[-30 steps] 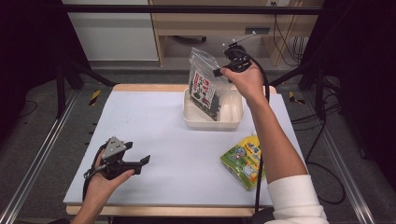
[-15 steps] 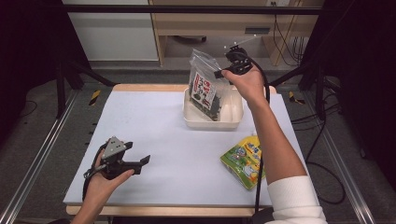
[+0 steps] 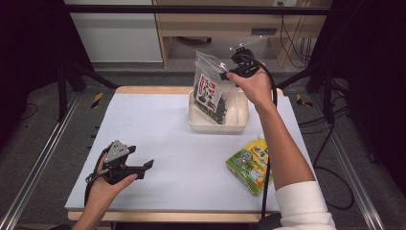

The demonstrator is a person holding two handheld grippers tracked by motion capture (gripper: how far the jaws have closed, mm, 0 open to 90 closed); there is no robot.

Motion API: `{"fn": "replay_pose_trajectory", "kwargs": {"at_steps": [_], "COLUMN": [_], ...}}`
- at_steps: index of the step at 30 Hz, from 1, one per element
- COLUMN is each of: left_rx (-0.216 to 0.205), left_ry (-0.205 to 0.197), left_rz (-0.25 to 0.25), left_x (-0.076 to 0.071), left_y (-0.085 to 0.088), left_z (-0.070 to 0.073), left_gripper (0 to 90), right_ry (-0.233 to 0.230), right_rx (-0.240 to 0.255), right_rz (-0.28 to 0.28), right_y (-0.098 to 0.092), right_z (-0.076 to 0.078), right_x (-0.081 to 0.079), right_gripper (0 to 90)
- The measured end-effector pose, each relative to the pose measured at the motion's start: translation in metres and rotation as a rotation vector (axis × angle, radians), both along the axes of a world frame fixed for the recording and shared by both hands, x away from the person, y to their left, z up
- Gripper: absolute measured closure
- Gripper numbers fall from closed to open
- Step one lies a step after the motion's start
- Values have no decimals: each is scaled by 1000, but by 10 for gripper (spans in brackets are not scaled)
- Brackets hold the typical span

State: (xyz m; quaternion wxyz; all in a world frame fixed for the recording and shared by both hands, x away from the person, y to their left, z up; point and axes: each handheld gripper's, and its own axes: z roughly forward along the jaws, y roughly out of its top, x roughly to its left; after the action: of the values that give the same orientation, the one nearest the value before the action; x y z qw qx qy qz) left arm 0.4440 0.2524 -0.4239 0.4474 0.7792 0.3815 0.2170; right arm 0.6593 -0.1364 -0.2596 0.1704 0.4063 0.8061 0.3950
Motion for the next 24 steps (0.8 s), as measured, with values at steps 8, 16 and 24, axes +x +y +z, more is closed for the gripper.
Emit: {"fn": "replay_pose_trajectory", "kwargs": {"at_steps": [8,16,24], "left_rx": [6,12,25], "left_ry": [-2,-4,-4], "left_rz": [1,-3,-6], "left_x": [0,0,0], "left_y": [1,0,0], "left_z": [0,0,0], "left_gripper": [133,132,132], "right_ry": [-31,-72,-91], "right_rx": [9,-4,-4], "right_rz": [-13,-3,12], "right_y": [2,6,9], "right_z": [4,8,13], "right_x": [-5,-14,-23], "right_gripper": [483,357,255]}}
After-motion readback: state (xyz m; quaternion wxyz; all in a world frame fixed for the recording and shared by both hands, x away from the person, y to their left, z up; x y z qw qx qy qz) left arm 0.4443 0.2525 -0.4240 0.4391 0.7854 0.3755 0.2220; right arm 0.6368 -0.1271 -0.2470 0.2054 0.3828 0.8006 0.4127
